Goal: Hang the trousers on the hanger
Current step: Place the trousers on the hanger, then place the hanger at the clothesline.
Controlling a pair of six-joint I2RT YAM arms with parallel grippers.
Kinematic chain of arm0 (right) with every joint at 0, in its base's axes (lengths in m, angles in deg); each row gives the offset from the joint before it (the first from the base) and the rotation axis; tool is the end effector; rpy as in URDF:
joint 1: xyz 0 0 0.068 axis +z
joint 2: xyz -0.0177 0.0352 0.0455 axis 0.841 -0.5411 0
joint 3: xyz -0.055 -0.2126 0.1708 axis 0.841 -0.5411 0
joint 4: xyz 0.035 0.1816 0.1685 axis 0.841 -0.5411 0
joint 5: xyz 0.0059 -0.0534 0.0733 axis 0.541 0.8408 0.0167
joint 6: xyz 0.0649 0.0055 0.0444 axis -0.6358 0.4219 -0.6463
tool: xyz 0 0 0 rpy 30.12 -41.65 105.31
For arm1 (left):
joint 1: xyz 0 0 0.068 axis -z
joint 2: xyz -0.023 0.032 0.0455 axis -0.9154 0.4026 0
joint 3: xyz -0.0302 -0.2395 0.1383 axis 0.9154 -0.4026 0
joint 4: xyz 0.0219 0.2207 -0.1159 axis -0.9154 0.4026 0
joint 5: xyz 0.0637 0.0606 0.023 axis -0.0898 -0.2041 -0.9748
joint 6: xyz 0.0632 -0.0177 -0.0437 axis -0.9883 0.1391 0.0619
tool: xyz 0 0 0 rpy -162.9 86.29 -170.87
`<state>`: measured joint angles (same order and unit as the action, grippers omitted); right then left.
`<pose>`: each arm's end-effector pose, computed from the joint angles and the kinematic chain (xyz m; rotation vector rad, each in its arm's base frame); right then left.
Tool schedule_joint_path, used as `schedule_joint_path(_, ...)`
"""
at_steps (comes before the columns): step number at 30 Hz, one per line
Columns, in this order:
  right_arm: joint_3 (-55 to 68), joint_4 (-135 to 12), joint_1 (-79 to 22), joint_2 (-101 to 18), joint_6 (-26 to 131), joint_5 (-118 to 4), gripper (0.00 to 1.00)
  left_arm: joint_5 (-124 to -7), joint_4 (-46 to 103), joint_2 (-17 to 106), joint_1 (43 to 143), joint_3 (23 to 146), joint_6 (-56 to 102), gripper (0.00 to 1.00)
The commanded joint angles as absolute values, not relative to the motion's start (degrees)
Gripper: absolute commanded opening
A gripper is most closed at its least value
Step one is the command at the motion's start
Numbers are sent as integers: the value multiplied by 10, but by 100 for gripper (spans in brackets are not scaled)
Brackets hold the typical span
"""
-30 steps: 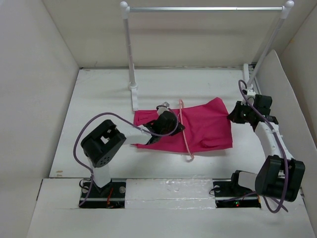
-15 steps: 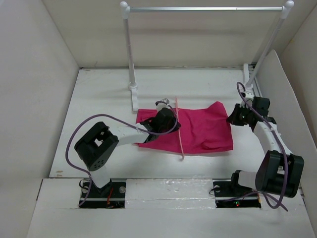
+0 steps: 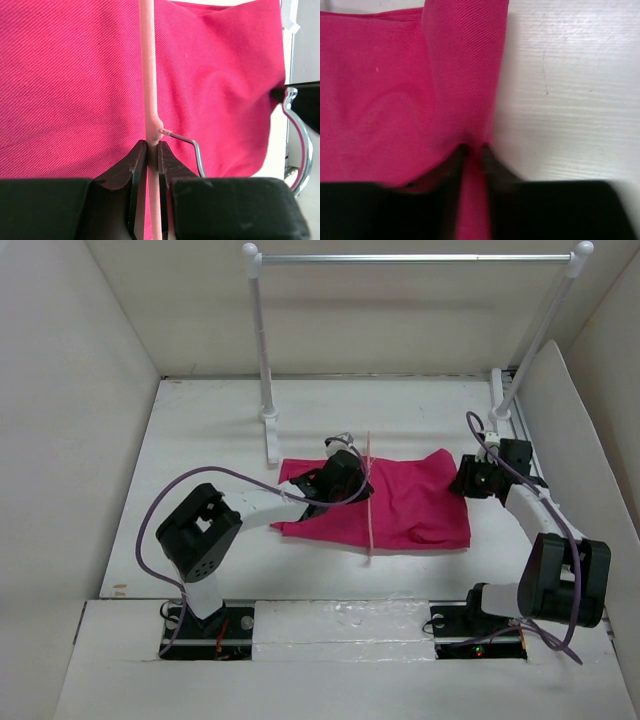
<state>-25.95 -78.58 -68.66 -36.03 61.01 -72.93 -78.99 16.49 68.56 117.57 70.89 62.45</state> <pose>0.2694 -0.0271 0.1982 0.0224 2.3794 0.3843 0.2581 -0.3127 0.2079 -0.0570 2.2004 -0.9888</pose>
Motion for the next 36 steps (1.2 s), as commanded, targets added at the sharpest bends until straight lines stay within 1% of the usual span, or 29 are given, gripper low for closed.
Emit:
schedule_joint_path(1,-226,-803,-659,-349,622,-741,43,-782,155,634,1182,786,627,0)
schedule_joint_path(2,-221,-812,-659,-334,623,-740,51,-786,181,614,1182,799,618,0)
schedule_joint_path(3,-213,-823,-645,-299,621,-746,62,-791,199,605,1182,830,609,0)
schedule_joint_path(5,-180,-865,-630,-261,614,-747,68,-795,252,591,1182,870,584,0)
schedule_joint_path(6,-166,-878,-618,-219,611,-743,69,-799,268,589,1182,905,575,0)
schedule_joint_path(7,-154,-896,-589,-199,605,-743,72,-801,284,584,1182,921,569,0)
schedule_joint_path(9,-128,-898,-550,-144,568,-755,72,-800,302,575,1182,950,555,0)
schedule_joint_path(10,-119,-895,-529,-128,555,-763,72,-799,303,569,1182,957,552,0)
schedule_joint_path(11,-111,-892,-484,-118,522,-768,73,-797,303,562,1182,964,552,0)
schedule_joint_path(13,-85,-886,-439,-93,490,-750,74,-787,322,560,1177,994,550,0)
schedule_joint_path(14,-76,-882,-398,-88,464,-742,75,-784,332,563,1177,1007,550,0)
schedule_joint_path(15,-61,-876,-380,-87,453,-730,76,-782,336,566,1177,1027,546,0)
schedule_joint_path(18,-55,-838,-326,-91,390,-726,78,-778,356,580,1171,1070,541,0)
schedule_joint_path(23,-105,-748,-262,-111,304,-678,78,-772,373,596,1171,1106,545,0)
schedule_joint_path(25,-116,-717,-245,-124,293,-655,78,-767,374,594,1171,1106,550,0)
schedule_joint_path(29,-142,-664,-238,-153,263,-652,75,-770,376,582,1177,1096,554,0)
schedule_joint_path(30,-145,-654,-233,-160,259,-657,70,-770,377,579,1177,1091,554,0)
schedule_joint_path(32,-156,-615,-224,-168,241,-658,64,-774,382,574,1177,1088,553,0)
schedule_joint_path(33,-168,-593,-224,-169,234,-656,56,-776,384,570,1177,1084,552,0)
schedule_joint_path(34,-171,-569,-216,-174,228,-655,52,-782,385,570,1177,1085,551,0)
schedule_joint_path(35,-176,-561,-208,-175,216,-653,50,-785,391,569,1177,1084,550,0)
schedule_joint_path(36,-184,-548,-208,-177,210,-654,42,-786,394,568,1177,1086,547,0)
